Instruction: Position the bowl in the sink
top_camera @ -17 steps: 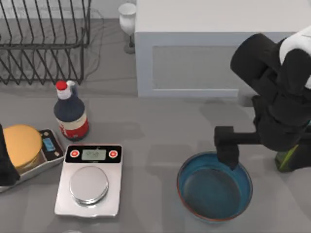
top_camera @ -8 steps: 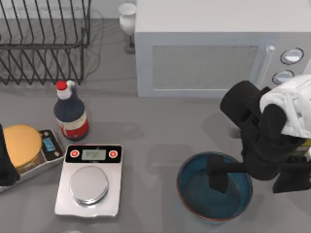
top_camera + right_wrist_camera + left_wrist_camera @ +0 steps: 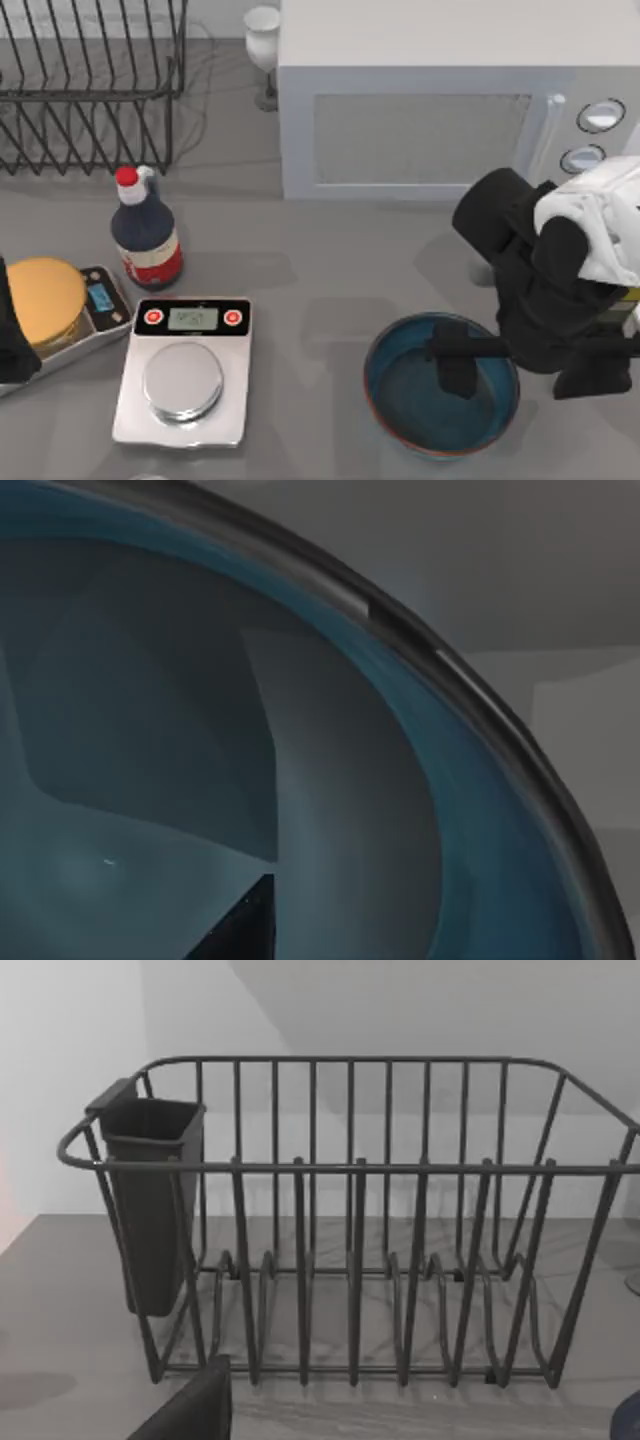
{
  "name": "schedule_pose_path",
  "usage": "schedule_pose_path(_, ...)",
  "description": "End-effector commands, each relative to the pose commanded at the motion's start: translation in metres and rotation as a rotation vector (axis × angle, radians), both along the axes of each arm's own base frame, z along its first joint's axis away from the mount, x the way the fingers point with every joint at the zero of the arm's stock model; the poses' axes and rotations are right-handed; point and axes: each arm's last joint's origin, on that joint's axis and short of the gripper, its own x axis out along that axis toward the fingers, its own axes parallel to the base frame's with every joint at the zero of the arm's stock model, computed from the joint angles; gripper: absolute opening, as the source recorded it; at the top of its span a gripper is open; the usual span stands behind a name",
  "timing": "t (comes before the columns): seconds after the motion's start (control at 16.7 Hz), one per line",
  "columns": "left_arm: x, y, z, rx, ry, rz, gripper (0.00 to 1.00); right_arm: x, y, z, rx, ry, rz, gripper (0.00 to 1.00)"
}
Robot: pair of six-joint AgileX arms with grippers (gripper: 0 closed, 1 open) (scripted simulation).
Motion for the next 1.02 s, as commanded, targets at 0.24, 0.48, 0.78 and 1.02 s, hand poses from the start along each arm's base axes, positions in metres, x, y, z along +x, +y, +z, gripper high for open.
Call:
schedule_pose_path(0.24,0.0,0.0,0.0,0.0,0.0,0.0,1.0,0.0,0.0,0.0,0.0,0.0,0.0,0.4)
schedule_pose_path(0.48,0.0,0.0,0.0,0.0,0.0,0.0,1.0,0.0,0.0,0.0,0.0,0.0,0.0,0.1)
schedule_pose_path(0.78,0.0,0.0,0.0,0.0,0.0,0.0,1.0,0.0,0.0,0.0,0.0,0.0,0.0,0.0)
schedule_pose_path(1.02,0.0,0.0,0.0,0.0,0.0,0.0,1.0,0.0,0.0,0.0,0.0,0.0,0.0,0.0)
